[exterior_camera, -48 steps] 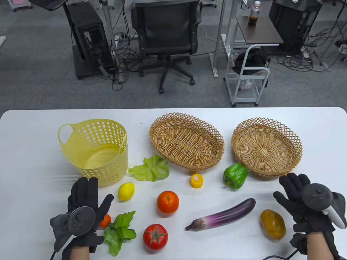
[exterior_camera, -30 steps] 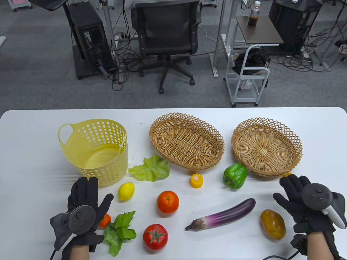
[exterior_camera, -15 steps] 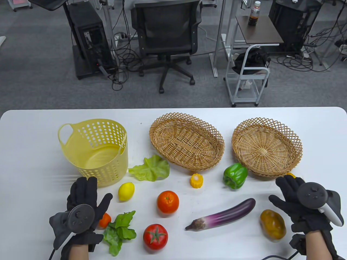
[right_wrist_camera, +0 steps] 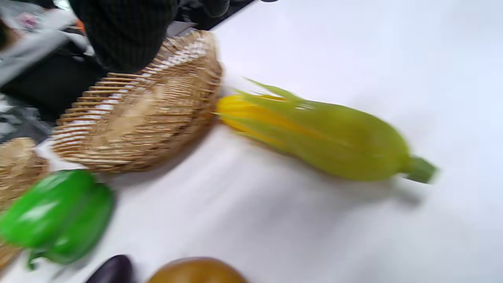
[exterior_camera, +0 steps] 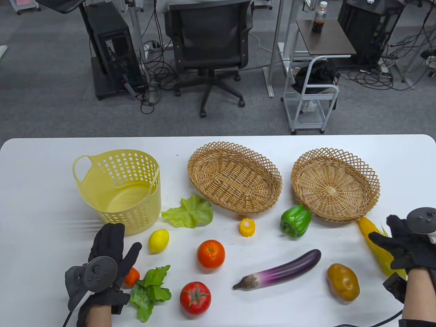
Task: Place 10 objects into 3 containers
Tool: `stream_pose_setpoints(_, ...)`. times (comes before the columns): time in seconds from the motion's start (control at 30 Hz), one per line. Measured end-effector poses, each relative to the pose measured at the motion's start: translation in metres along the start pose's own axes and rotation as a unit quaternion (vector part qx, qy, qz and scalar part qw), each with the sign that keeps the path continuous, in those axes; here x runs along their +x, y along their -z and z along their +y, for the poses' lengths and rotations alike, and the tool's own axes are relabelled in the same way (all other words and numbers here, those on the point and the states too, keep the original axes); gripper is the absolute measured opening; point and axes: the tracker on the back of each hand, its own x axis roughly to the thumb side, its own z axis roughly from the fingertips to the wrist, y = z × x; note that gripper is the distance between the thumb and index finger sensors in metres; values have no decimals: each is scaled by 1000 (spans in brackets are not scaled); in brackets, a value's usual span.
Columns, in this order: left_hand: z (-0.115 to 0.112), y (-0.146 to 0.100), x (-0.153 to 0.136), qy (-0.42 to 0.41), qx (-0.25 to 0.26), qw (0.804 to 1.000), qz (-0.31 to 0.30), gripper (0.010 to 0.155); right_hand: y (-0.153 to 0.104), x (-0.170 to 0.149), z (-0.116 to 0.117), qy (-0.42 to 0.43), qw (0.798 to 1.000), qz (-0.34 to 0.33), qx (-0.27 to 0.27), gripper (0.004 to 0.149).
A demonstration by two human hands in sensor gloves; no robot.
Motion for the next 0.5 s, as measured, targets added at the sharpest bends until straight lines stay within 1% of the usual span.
stream_pose_setpoints(0.07,0,0,-1,-3,0,1000,0,76,10,-15,8,-15,997,64,31,91)
stream_pose_setpoints(0.17,0,0,-2,-7,1,1000,1,76,21,-25,22,-50,992,103,51,94)
stream_pose_setpoints(0.27,-1,0,-2,-7,-2,1000,2,76,33,-28,37,-112,979,158,66,96)
stream_pose_setpoints(0.4,-7,2,-1,8,-18,1000,2,75,44,-25,49,-142,972,172,68,96)
stream_pose_setpoints(0.5,-8,2,-1,14,-20,1000,2,75,49,-26,53,-149,971,174,71,96)
